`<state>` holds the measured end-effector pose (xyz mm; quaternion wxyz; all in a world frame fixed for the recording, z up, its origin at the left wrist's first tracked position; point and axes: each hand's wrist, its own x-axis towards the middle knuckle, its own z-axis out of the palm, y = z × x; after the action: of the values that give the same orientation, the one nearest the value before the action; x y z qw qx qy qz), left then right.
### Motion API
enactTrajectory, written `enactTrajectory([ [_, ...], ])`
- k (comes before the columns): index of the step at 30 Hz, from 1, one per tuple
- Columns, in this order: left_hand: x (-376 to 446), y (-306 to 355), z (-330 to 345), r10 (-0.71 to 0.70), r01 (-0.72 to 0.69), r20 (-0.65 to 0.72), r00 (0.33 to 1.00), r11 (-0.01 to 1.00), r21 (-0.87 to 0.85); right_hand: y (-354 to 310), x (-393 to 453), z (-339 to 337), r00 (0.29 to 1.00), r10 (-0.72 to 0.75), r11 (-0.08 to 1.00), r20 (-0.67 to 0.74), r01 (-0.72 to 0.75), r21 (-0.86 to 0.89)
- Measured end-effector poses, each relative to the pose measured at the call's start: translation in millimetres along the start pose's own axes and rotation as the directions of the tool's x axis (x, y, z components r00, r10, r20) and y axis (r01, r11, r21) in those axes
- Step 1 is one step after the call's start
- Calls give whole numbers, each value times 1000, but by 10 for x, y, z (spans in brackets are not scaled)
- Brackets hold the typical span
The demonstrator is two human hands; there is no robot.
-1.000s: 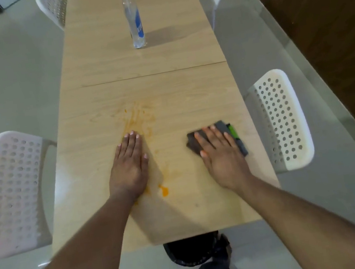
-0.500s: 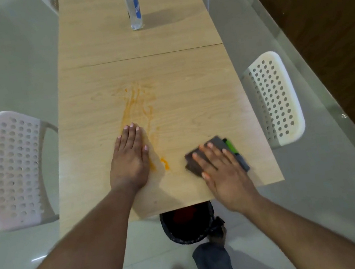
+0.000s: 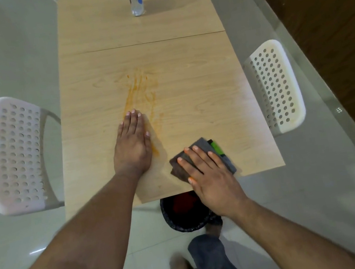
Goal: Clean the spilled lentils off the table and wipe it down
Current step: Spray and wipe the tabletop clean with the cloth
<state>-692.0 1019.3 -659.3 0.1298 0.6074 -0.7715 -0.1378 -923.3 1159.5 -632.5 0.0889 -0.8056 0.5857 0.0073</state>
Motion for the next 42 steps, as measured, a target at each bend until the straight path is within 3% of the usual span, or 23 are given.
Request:
enactTrajectory([
  [7,211,-115,-29,-60,59,-11,998,997,-45,307,1299,-184,966,242,970,-94,-241,17],
  [10,497,-234,-68,-68,68,-11,998,997,-27,25,1591,-161,975,205,979,-81,-203,25],
  [12,734,-333,-111,-54,54,-5,999,998,-11,-110,1427,-123,992,102,995,-69,-101,16],
  [16,1228,-496,-237,-86,86,8,996,996,10,101,1065,-158,999,-30,1000,-13,30,-9],
  [19,1359,-543,-237,-103,103,-8,995,994,45,384,1315,-210,999,44,999,-4,-44,-27],
  [22,1328,-557,-177,-104,107,-43,994,992,72,565,1964,-313,985,144,988,-99,-148,-33],
  [26,1367,-603,-154,-114,117,-51,992,992,54,407,2804,-371,978,193,981,-79,-192,15],
  [32,1350,-578,-175,-115,117,-45,992,992,39,378,2381,-410,996,-88,995,-23,87,-41],
  [34,1379,-578,-189,-121,122,-41,992,992,32,580,2392,-454,997,-74,996,-7,74,-47],
  [38,1395,-573,-188,-124,126,-48,991,992,32,804,3078,-510,991,101,994,-92,-105,-31],
  [42,1403,-600,-176,-128,130,-52,990,991,37,573,3871,-564,986,149,989,-76,-148,21],
])
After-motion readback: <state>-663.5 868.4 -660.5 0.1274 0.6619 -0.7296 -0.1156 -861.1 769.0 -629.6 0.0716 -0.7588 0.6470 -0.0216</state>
